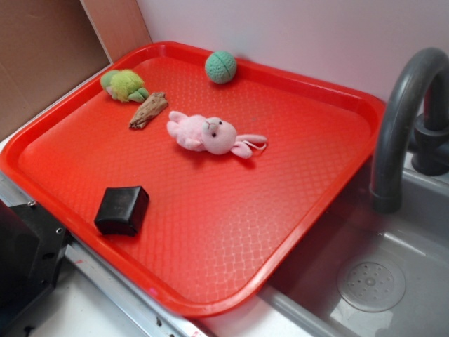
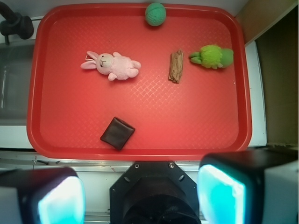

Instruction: Grab the green animal.

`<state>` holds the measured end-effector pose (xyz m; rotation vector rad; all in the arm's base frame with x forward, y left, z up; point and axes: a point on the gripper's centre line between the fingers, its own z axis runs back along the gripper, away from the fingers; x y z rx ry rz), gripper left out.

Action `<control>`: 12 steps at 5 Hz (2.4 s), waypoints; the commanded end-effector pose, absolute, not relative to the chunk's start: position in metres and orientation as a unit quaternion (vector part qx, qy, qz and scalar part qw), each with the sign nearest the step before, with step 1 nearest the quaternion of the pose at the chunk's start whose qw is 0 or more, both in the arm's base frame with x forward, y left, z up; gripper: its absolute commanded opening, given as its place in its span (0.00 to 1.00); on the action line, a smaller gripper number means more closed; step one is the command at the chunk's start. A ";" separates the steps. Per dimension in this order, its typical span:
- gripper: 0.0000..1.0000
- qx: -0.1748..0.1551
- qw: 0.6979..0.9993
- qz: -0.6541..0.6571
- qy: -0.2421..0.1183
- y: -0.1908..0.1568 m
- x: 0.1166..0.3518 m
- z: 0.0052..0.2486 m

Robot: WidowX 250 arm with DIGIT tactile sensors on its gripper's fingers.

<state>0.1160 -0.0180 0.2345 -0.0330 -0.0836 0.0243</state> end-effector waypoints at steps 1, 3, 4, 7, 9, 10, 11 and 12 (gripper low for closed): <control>1.00 -0.016 0.999 0.012 -0.042 -0.018 0.116 0.234; 1.00 -0.023 0.995 0.084 -0.047 0.009 0.136 0.224; 1.00 -0.019 0.988 0.142 -0.053 0.024 0.142 0.220; 1.00 0.013 0.865 0.485 -0.130 0.092 0.166 0.172; 1.00 0.041 0.807 0.578 -0.120 0.140 0.203 0.139; 1.00 0.036 0.786 0.607 -0.110 0.160 0.225 0.120; 1.00 0.042 0.771 0.628 -0.094 0.174 0.242 0.103; 1.00 0.009 0.771 0.635 -0.050 0.171 0.249 0.079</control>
